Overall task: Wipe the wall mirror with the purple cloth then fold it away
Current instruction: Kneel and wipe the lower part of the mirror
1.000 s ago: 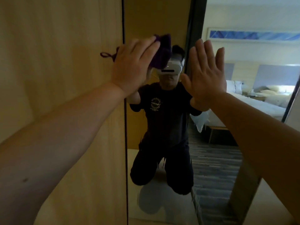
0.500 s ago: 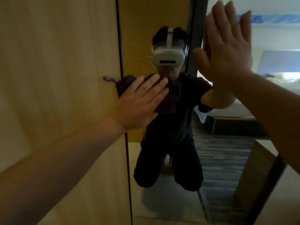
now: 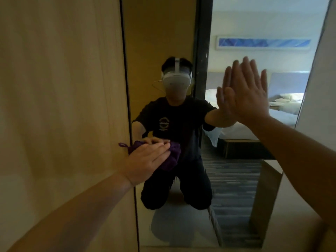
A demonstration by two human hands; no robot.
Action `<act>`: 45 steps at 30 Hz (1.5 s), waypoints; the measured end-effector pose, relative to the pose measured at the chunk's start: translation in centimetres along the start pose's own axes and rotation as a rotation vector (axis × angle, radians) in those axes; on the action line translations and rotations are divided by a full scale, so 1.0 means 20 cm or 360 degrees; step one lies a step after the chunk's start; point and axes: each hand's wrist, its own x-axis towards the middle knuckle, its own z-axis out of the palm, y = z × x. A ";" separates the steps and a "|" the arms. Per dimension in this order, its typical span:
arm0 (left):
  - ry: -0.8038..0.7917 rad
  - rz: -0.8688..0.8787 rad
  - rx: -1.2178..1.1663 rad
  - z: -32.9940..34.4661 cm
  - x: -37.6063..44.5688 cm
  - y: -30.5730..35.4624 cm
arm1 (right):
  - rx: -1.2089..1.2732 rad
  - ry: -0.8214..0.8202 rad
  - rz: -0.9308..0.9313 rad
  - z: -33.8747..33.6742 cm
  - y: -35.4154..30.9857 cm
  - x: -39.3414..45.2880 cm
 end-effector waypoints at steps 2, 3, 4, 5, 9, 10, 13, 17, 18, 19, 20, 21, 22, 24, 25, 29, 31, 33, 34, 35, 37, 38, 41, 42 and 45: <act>0.0260 -0.0154 -0.0110 -0.14 0.20 -0.08 | -0.0062 -0.0044 0.0104 -0.01 0.15 -0.04; 0.0426 -0.0236 -0.0130 -0.23 0.34 -0.14 | -0.0088 -0.0077 0.0130 -0.01 0.21 -0.06; 0.0561 -0.0303 -0.0107 -0.32 0.50 -0.20 | -0.0096 -0.0118 0.0144 -0.01 0.25 -0.06; 0.0665 -0.0367 -0.0045 -0.42 0.66 -0.27 | -0.0087 -0.0152 0.0144 0.00 0.28 -0.07; 0.0873 -0.0638 0.0315 -0.78 1.26 -0.55 | -0.0079 -0.0150 0.0087 0.04 0.31 -0.07; 0.0783 -0.0706 0.0360 -0.82 1.36 -0.61 | -0.0092 -0.0129 0.0068 0.07 0.32 -0.07; 0.0391 -0.0691 0.0383 -0.76 1.49 -0.65 | -0.0049 0.0027 0.0031 0.14 0.33 -0.06; 0.0255 -0.0221 0.0390 -0.41 1.34 -0.30 | -0.0017 0.0191 0.0024 0.19 0.33 -0.06; 0.0219 -0.0082 0.0380 -0.31 1.24 -0.17 | -0.0014 0.0217 0.0003 0.20 0.34 -0.05; 0.0189 0.0008 0.0343 -0.21 1.12 -0.04 | -0.0002 0.0236 -0.0018 0.20 0.34 -0.06; 0.0169 0.0052 0.0296 -0.12 0.97 0.07 | 0.0013 0.0251 -0.0026 0.20 0.35 -0.06; 0.0159 0.0076 0.0264 -0.02 0.83 0.17 | 0.0020 0.0262 -0.0022 0.20 0.35 -0.06; 0.0150 0.0093 0.0255 0.07 0.68 0.25 | 0.0023 0.0266 -0.0013 0.19 0.35 -0.06; 0.0116 0.0129 0.0295 0.20 0.44 0.36 | 0.0016 0.0254 -0.0006 0.19 0.35 -0.06; 0.0102 0.0139 0.0312 0.24 0.37 0.39 | 0.0013 0.0248 -0.0004 0.18 0.34 -0.06; 0.0074 0.0138 0.0233 0.24 0.32 0.40 | 0.0015 0.0174 0.0010 0.15 0.33 -0.07; 0.0077 0.0133 0.0116 0.19 0.34 0.38 | 0.0019 0.0105 0.0010 0.13 0.33 -0.07; 0.0133 0.0088 -0.0018 0.11 0.41 0.35 | 0.0004 0.0009 -0.0002 0.09 0.34 -0.07; 0.0179 0.0054 -0.0067 0.06 0.47 0.31 | -0.0001 -0.0042 -0.0023 0.06 0.36 -0.07; 0.0234 0.0010 -0.0095 0.00 0.56 0.26 | 0.0012 -0.0088 -0.0051 0.03 0.37 -0.07; 0.0379 -0.0134 -0.0076 -0.16 0.80 0.12 | 0.0055 -0.0117 -0.0078 -0.03 0.40 -0.07; 0.0444 -0.0237 -0.0046 -0.26 0.94 0.04 | 0.0063 -0.0091 -0.0056 -0.04 0.41 -0.06; 0.0520 -0.0481 0.0065 -0.54 1.36 -0.15 | -0.0022 -0.0024 0.0080 -0.05 0.47 -0.02; 0.0500 -0.0522 0.0062 -0.61 1.49 -0.18 | -0.0057 -0.0036 0.0093 -0.03 0.50 -0.01; 0.0305 -0.0485 0.0135 -0.62 1.72 -0.20 | -0.0092 -0.0021 0.0081 0.03 0.54 -0.01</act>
